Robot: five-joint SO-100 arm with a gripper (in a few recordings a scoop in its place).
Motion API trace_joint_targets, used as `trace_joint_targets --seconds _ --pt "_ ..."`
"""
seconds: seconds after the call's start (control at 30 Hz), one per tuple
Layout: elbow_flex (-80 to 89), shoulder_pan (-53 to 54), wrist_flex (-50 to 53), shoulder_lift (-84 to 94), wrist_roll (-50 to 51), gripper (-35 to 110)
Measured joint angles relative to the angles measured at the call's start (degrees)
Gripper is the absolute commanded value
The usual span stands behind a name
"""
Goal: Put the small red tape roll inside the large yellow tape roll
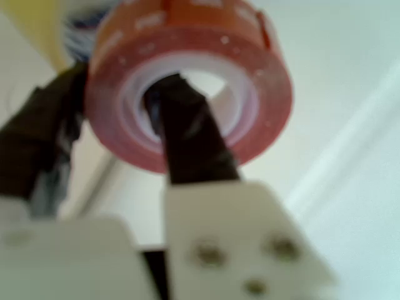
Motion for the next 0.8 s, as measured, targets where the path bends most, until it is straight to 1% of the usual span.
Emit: trace_joint_targets --seconds 0.13,0.3,0.8 --pt "-17.1 -0.4 2.1 -14.2 0.1 0" --pt "-28.7 -0.6 2.1 -16.6 0.2 0" --pt "-31.3 -0.4 2.1 -18.9 0.3 0"
